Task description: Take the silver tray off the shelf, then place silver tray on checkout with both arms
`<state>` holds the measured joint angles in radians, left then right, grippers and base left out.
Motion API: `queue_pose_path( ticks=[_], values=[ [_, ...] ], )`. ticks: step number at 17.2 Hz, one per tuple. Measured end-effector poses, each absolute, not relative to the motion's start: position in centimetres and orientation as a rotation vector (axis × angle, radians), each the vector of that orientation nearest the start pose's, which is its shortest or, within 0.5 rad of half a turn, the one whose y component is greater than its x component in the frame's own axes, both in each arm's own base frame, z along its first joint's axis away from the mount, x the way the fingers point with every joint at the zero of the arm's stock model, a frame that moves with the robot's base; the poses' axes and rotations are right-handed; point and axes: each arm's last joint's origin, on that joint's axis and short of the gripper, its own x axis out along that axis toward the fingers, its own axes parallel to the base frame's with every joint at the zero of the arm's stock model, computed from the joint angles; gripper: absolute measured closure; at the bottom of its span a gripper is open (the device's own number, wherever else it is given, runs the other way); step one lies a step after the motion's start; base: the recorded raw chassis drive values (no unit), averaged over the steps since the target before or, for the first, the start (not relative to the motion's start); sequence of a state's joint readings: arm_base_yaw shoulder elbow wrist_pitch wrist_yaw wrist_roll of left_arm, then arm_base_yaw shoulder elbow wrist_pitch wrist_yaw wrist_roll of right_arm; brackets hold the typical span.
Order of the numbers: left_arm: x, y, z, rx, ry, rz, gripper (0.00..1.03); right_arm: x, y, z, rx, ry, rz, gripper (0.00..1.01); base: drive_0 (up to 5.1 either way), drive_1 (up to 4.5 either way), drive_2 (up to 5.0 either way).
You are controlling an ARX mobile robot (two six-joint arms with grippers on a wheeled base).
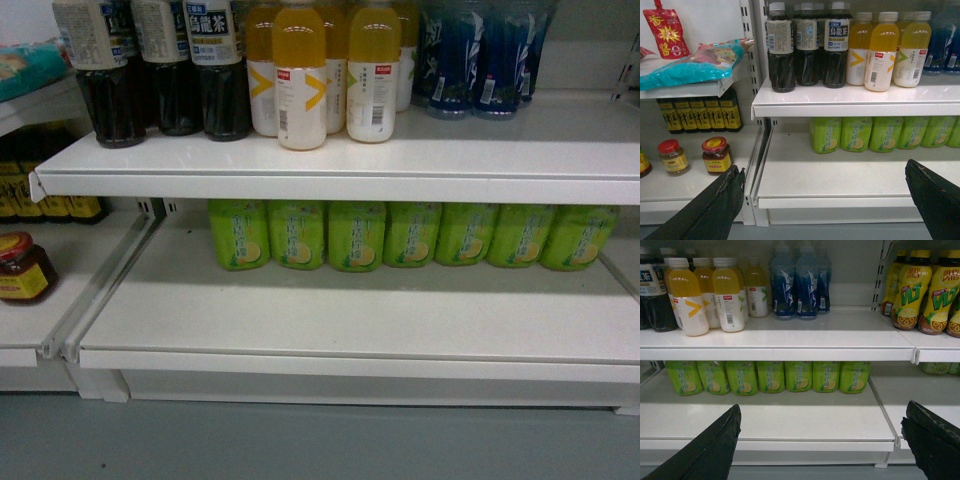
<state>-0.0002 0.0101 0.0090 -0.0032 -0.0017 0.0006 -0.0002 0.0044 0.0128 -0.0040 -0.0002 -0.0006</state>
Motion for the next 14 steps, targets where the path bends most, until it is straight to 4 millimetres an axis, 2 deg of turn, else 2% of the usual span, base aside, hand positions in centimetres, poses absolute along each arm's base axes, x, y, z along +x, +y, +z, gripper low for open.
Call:
queue_pose_path(
  ticks=[14],
  values=[
    [9.78, 0.00, 16.55, 0.001, 0.004, 0.002, 0.05, 9.72, 0.00, 16.72, -0.001, -0.005, 0.000, 0.03, 0.0, 0.00, 0.0]
  ],
)
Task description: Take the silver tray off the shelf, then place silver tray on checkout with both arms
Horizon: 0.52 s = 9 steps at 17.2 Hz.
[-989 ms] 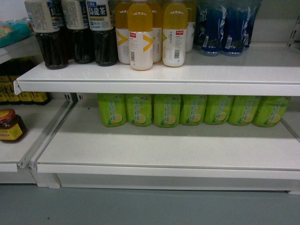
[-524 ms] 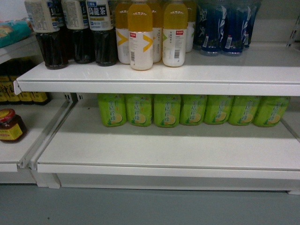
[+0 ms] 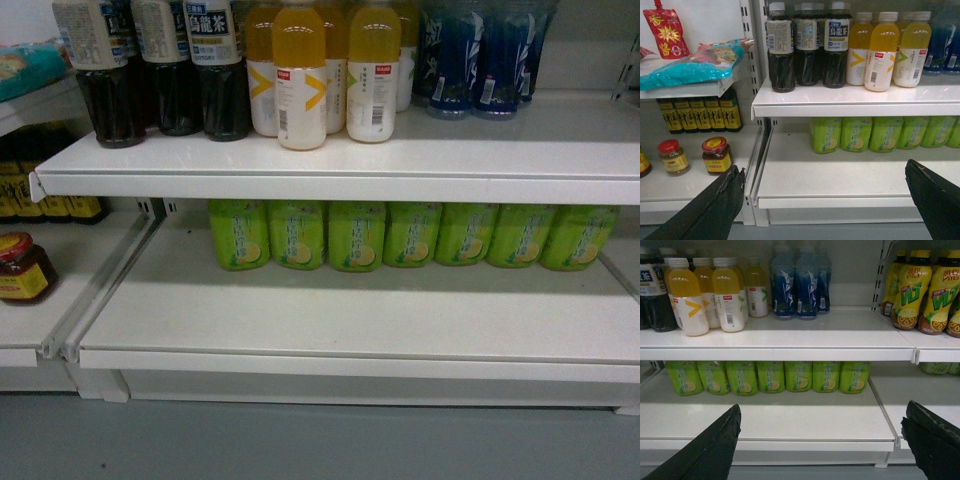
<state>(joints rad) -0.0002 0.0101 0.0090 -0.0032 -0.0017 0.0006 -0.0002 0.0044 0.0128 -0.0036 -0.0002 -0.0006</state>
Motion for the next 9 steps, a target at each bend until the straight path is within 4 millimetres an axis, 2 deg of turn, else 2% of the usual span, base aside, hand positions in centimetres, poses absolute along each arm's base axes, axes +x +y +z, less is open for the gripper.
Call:
queue_pose_path(
  ticks=[9],
  values=[
    [9.78, 0.00, 16.54, 0.001, 0.005, -0.001, 0.05, 9.72, -0.01, 16.72, -0.002, -0.005, -0.001, 0.03, 0.0, 0.00, 0.0]
  ],
)
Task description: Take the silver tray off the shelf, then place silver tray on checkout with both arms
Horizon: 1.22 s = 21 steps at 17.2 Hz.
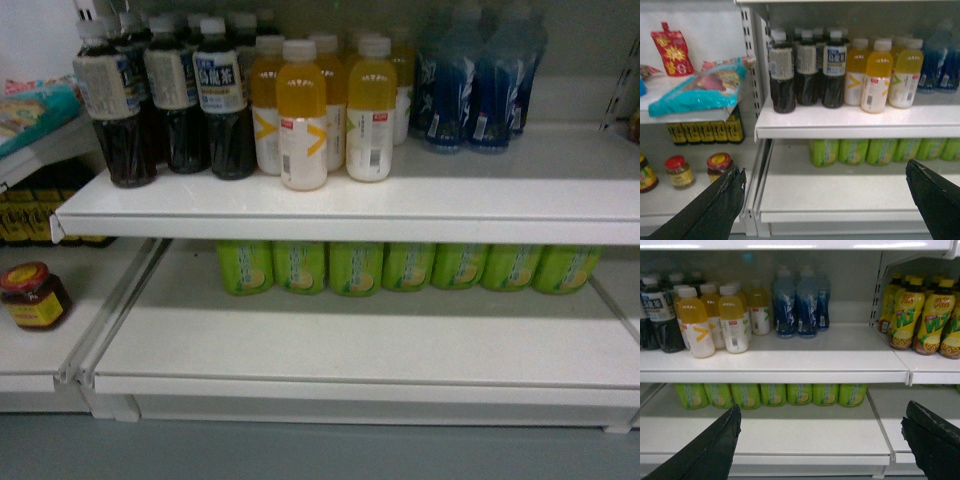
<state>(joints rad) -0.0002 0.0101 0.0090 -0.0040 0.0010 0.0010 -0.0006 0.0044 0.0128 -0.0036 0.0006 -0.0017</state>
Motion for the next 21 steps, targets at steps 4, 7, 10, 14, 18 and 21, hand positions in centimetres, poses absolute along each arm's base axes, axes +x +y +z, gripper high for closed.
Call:
queue_pose_path(
  ticks=[4, 7, 10, 14, 18, 21],
  values=[
    [9.78, 0.01, 16.55, 0.001, 0.004, 0.002, 0.05, 9.72, 0.00, 16.71, -0.001, -0.004, 0.000, 0.03, 0.0, 0.00, 0.0],
    [9.78, 0.00, 16.55, 0.001, 0.004, 0.002, 0.05, 9.72, 0.00, 16.72, -0.001, -0.005, 0.000, 0.03, 0.0, 0.00, 0.0],
    [9.78, 0.00, 16.54, 0.001, 0.005, 0.000, 0.05, 9.72, 0.00, 16.71, 0.000, -0.004, 0.000, 0.03, 0.0, 0.00, 0.0],
    [9.78, 0.00, 16.57, 0.001, 0.002, -0.001, 0.05, 9.72, 0.00, 16.76, 0.000, -0.009, -0.001, 0.03, 0.0, 0.00, 0.0],
    [9.78, 0.00, 16.55, 0.001, 0.004, 0.000, 0.05, 9.72, 0.00, 16.72, -0.001, -0.005, 0.000, 0.03, 0.0, 0.00, 0.0],
    [9.78, 0.00, 16.55, 0.001, 0.004, 0.000, 0.05, 9.72, 0.00, 16.72, -0.001, -0.005, 0.000, 0.03, 0.0, 0.00, 0.0]
  ],
)
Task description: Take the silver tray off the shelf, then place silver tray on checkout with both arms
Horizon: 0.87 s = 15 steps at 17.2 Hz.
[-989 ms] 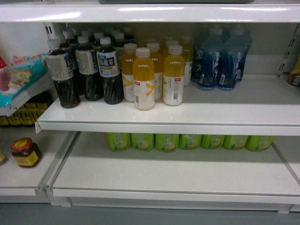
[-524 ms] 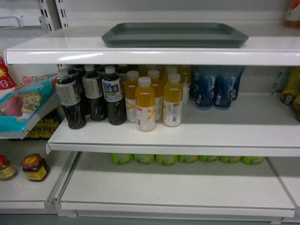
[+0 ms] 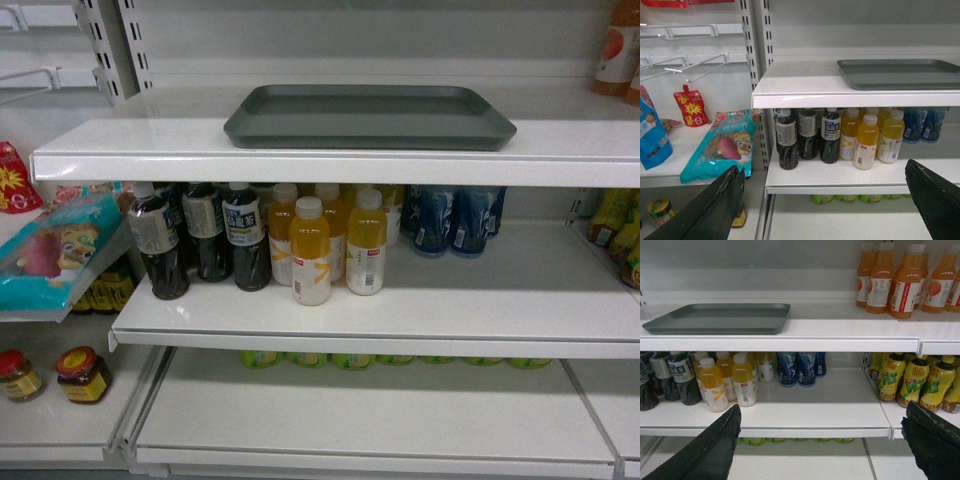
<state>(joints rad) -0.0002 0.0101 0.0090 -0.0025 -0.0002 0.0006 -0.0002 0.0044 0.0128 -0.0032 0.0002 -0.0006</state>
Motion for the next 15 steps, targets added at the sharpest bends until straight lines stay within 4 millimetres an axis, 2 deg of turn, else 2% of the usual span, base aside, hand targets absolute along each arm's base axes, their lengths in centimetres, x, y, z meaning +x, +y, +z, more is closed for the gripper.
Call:
queue_pose_path(
  ticks=[10, 15],
  values=[
    [9.78, 0.00, 16.55, 0.001, 0.004, 0.000, 0.05, 9.72, 0.00, 16.72, -0.001, -0.005, 0.000, 0.03, 0.0, 0.00, 0.0],
    [9.78, 0.00, 16.55, 0.001, 0.004, 0.000, 0.05, 9.72, 0.00, 16.71, -0.001, -0.004, 0.000, 0.03, 0.0, 4.14, -4.1]
  ],
)
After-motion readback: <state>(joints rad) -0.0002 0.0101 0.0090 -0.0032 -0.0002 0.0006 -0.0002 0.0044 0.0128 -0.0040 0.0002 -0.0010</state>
